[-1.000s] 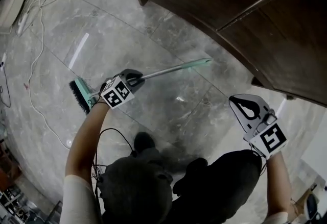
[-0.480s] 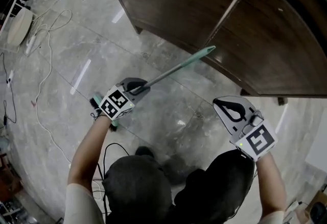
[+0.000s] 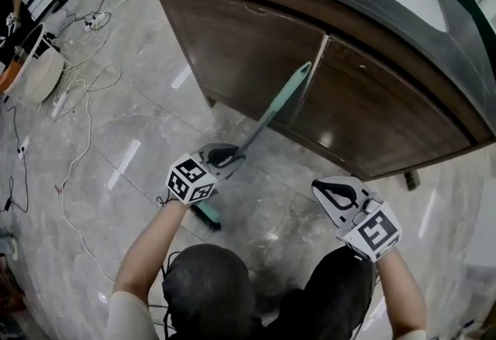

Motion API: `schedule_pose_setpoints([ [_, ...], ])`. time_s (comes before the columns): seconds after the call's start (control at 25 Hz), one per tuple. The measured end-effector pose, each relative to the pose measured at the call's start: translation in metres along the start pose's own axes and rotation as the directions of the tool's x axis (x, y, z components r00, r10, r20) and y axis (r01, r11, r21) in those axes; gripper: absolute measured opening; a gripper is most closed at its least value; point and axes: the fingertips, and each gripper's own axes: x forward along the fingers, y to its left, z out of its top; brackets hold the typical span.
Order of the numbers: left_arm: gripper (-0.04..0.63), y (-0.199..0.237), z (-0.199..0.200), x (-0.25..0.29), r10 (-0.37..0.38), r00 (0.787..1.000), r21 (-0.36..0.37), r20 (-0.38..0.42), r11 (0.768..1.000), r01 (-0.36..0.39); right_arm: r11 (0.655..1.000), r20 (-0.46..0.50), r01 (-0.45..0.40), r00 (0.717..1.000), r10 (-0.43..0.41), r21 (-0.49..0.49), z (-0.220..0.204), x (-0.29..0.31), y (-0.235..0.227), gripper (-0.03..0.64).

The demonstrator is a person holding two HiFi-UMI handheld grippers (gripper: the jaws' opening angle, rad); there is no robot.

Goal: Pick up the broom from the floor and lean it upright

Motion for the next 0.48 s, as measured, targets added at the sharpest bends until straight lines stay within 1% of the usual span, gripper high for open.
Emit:
schedule_pose_setpoints([
  [0.12,0.08,-0.004,0.019,0.007,0.005,0.999,-0.044,0.038,0.999,-0.004,1.0,0.009,-0.005,1.0,0.005,-0.003,0.004,-0.003,0.008,0.0],
  [0.2,0.08,-0.007,0.033,0.013,0.006,0.999,-0.06,0.052,0.998,-0.003,1.0,0.014,-0.003,1.0,0.003,-0.011,0.008,-0.009,0.011,0.0],
  [0.36,0.077,-0.015,0.054,0.028,-0.007,0.999,-0.057,0.046,0.998,0.01,1.0,0.03,0.016,0.999,-0.016,-0.009,0.016,-0.018,0.009,0.0],
  [0.48,0.077,-0.021,0.066,0.039,-0.019,0.998,-0.06,0.055,0.998,0.022,1.0,0.037,0.028,0.999,-0.028,-0.002,0.018,-0.022,0.007,0.0],
])
